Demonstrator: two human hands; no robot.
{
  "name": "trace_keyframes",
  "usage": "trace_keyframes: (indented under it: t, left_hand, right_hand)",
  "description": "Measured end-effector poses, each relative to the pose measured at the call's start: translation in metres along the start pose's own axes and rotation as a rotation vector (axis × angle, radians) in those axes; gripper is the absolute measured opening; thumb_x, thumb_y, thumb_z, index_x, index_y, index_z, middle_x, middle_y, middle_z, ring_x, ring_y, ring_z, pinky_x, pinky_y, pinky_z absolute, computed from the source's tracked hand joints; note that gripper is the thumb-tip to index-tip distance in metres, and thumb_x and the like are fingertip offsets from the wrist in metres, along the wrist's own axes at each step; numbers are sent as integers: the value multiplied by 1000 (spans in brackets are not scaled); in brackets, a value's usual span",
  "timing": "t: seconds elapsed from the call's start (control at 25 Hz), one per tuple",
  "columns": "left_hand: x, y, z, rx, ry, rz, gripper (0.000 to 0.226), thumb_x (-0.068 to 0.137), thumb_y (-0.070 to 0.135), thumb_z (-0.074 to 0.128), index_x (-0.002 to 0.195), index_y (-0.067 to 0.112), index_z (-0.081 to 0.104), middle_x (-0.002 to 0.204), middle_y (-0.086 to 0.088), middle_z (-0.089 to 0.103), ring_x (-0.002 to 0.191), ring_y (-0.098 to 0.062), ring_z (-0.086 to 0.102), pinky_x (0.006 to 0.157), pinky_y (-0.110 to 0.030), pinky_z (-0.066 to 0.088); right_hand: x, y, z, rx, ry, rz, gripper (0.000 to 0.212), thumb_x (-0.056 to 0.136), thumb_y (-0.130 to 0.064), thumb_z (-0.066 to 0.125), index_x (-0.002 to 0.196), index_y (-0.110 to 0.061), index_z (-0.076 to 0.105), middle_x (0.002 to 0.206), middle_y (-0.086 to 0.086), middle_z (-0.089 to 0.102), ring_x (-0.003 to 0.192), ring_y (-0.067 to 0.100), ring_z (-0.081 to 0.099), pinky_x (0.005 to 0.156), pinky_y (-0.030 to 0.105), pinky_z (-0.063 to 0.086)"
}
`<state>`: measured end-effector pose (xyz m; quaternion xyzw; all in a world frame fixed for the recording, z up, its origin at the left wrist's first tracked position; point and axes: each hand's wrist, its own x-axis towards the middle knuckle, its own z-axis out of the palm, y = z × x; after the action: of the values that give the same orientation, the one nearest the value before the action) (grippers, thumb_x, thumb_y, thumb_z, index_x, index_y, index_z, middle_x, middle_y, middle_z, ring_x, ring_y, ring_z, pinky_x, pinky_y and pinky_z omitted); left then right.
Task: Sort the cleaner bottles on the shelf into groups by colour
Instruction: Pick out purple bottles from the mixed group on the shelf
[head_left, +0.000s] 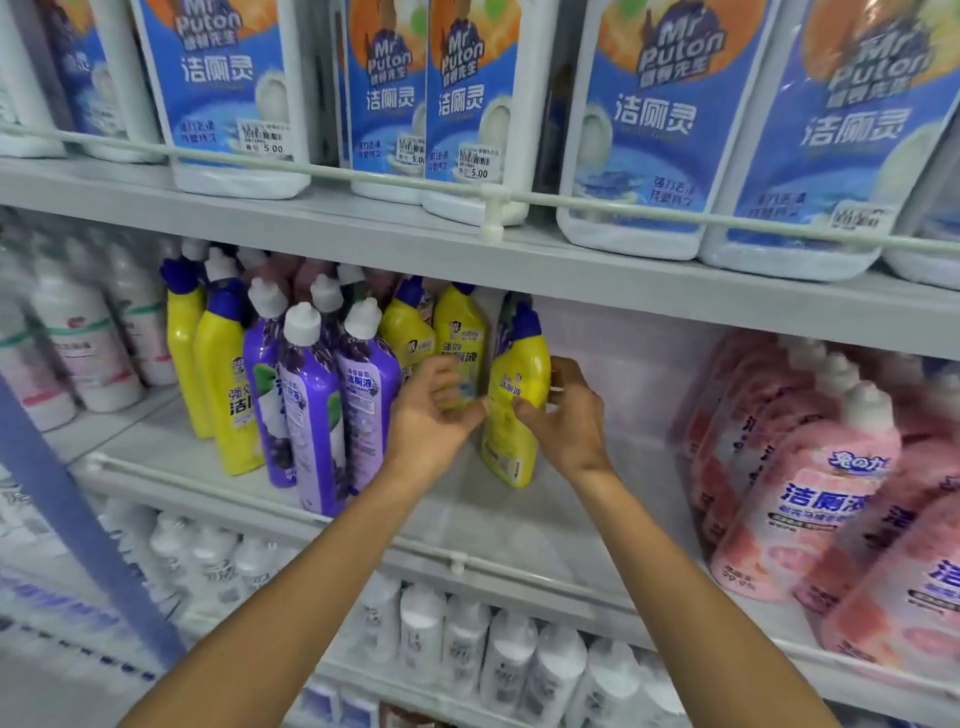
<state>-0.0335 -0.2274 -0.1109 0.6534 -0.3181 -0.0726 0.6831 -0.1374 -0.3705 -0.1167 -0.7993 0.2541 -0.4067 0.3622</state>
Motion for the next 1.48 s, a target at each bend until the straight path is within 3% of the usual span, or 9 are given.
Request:
trace_keyframes:
  t: [0.12,0.28,0.4,0.52,0.64,1.0,1.16,1.36,1.48]
  left_hand:
    - [35,-9,30,69,50,-19,53,73,9,87,119,12,60,108,-6,65,100,-23,63,84,-33,56]
    - [72,-18,69,170,67,42,39,73,15,87,100,16,59,93,-1,66,89,-26,67,76,-35,54]
    - [96,-27,89,281,55,1,43,71,26,87,102,11,60,93,0,66,86,-25,65,69,-29,47]
    - [111,-33,94,266,73,-55,43,70,24,86,100,18,57,102,-5,70,92,-27,66,79,-37,55]
    - [106,-35,90,237,57,-30,34,71,18,81,96,16,59,94,-1,69,90,-30,68,75,-34,53]
    - [12,-11,16,49,-34,52,35,76,-2,82,98,22,67,87,5,75,77,-5,70,74,-23,57]
    - [-23,4,-14,58,-36,46,38,75,7,85,108,17,68,94,2,77,86,-15,73,81,-30,59]
    - [-49,16,-17,103,11,60,44,78,14,85,117,24,67,102,10,76,92,-8,72,83,-26,57]
    - [-55,17,-15,100,30,58,47,78,15,86,120,23,67,104,11,76,95,-7,72,84,-27,58]
  right_hand:
    - [1,18,-32,-6,6,6,50,77,-14,85,121,-17,61,101,-10,69,88,11,68,77,15,54]
    - [-4,36,-68,-5,44,40,48,78,-13,84,118,-21,59,100,-12,69,92,14,69,81,27,56]
    - [-10,39,-81,-3,84,65,48,77,-12,84,118,-21,60,99,-13,70,92,11,69,77,16,53]
    - [-13,38,-81,1,91,78,49,78,-12,84,119,-24,59,99,-13,69,91,7,68,72,6,49]
    - [-13,40,-79,24,99,77,50,78,-14,84,120,-27,58,102,-15,70,93,3,69,77,16,54]
    - [1,50,-56,204,23,69,48,80,-13,86,121,-21,61,110,-11,72,95,3,70,78,12,53]
    - [5,44,-25,285,-61,68,47,80,-10,86,119,-21,62,111,-9,72,96,11,72,79,17,54]
    - [13,20,16,298,-140,22,46,77,-12,88,114,-24,64,105,-11,74,92,5,72,80,16,56]
    - [23,9,47,361,-191,78,36,74,-8,86,103,-22,69,99,-3,76,88,12,72,82,28,59]
